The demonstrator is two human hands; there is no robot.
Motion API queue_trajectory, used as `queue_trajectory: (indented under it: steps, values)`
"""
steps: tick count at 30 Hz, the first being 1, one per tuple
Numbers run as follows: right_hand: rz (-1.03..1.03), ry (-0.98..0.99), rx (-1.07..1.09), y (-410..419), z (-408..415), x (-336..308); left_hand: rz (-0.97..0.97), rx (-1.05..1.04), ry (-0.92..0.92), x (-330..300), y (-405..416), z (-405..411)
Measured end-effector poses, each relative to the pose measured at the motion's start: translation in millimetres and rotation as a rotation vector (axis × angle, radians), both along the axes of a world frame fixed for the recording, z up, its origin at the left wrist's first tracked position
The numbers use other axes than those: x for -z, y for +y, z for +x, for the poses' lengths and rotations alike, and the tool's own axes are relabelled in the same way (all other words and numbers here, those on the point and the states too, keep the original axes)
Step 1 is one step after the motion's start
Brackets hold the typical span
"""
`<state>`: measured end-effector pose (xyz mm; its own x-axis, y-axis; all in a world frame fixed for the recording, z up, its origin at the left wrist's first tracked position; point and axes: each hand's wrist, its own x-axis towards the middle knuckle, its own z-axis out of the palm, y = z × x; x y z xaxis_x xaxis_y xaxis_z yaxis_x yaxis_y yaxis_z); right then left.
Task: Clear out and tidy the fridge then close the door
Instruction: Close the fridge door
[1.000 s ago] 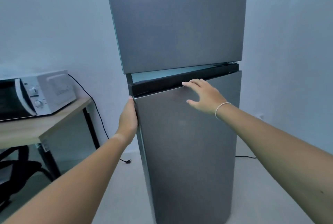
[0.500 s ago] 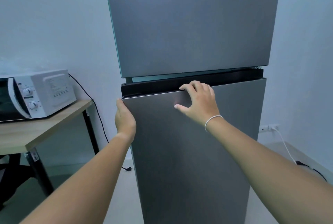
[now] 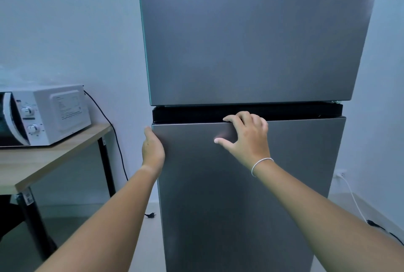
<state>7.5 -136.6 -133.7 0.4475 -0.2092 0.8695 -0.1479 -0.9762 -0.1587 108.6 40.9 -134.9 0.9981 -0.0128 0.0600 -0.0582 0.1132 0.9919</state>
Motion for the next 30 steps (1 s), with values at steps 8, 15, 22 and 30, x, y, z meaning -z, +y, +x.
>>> queue_trajectory:
  steps: [8,15,22,30]
  values:
    - [-0.023,-0.082,-0.026,-9,9,7,-0.038,-0.019,-0.017,7,-3,13]
    - [-0.041,-0.050,0.024,-5,7,6,0.035,0.005,0.003,8,2,9]
    - [-0.021,0.039,0.044,0,2,4,0.193,0.084,-0.004,14,15,-4]
    - [0.002,0.322,-0.047,5,-29,-11,0.501,0.086,-0.209,10,25,-39]
